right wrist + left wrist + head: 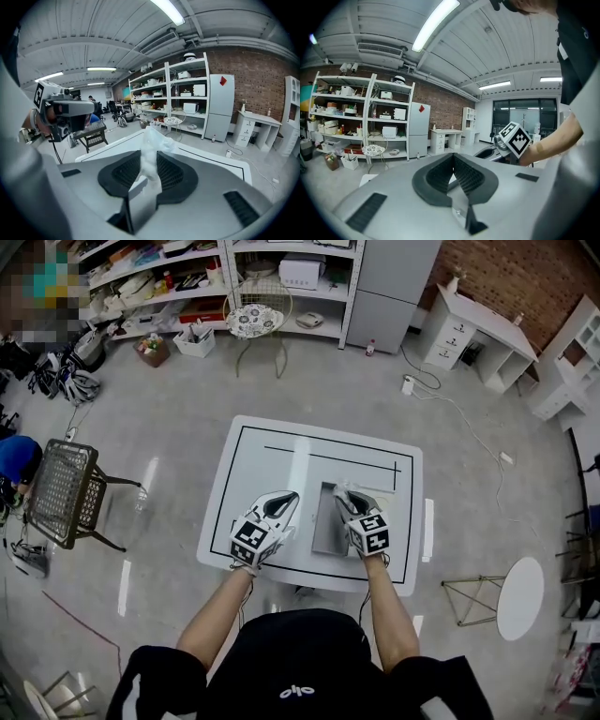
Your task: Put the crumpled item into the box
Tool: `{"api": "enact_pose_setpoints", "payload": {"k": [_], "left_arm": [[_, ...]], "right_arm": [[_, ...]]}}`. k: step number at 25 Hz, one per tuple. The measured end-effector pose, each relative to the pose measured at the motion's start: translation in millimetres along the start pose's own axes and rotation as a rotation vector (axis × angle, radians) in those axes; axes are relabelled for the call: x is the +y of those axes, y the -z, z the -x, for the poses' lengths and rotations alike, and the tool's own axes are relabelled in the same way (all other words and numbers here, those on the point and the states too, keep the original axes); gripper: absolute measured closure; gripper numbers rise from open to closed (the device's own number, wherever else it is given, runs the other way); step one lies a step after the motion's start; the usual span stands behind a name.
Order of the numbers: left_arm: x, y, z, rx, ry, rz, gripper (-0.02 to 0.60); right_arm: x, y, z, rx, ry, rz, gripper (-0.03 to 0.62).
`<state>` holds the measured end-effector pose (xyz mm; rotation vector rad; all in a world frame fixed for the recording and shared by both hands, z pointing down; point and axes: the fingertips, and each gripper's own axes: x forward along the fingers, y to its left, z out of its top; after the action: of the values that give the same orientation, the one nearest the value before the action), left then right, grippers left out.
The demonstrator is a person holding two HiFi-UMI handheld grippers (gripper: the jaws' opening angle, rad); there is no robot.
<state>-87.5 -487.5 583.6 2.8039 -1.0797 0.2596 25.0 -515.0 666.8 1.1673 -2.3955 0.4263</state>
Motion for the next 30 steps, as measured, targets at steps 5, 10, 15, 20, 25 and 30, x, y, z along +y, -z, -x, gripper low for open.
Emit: {"api": "enact_pose_setpoints", "payload": {"k": [5, 10, 15, 20, 25, 30], "left_arm": [[9, 8, -14, 0.025, 0.012, 0.008, 0.574], [19, 14, -26, 0.040, 0.008, 0.027, 0.574], [27, 17, -35, 0.046, 0.005, 0.040, 0.574], [33, 17, -37, 0.049, 0.001, 0.044, 0.574], [29, 16, -39, 0.048, -0.002, 0.048, 0.574], [25, 15, -32, 0.043, -0.003, 0.039, 0.574]], "right_arm": [[-15, 37, -42, 0.136, -0.005, -0.029, 0.483], [-25, 78, -76, 0.285, -0.017, -0.077, 0.482], [-29, 105, -93, 0.402, -0.015, -0.124, 0.482], [-30, 112, -99, 0.454, -0.015, -0.159, 0.474], [-29, 112, -95, 0.447, -0.030, -0.178, 0.465], [-28, 110, -90, 0.423, -0.021, -0.169, 0.428]]}}
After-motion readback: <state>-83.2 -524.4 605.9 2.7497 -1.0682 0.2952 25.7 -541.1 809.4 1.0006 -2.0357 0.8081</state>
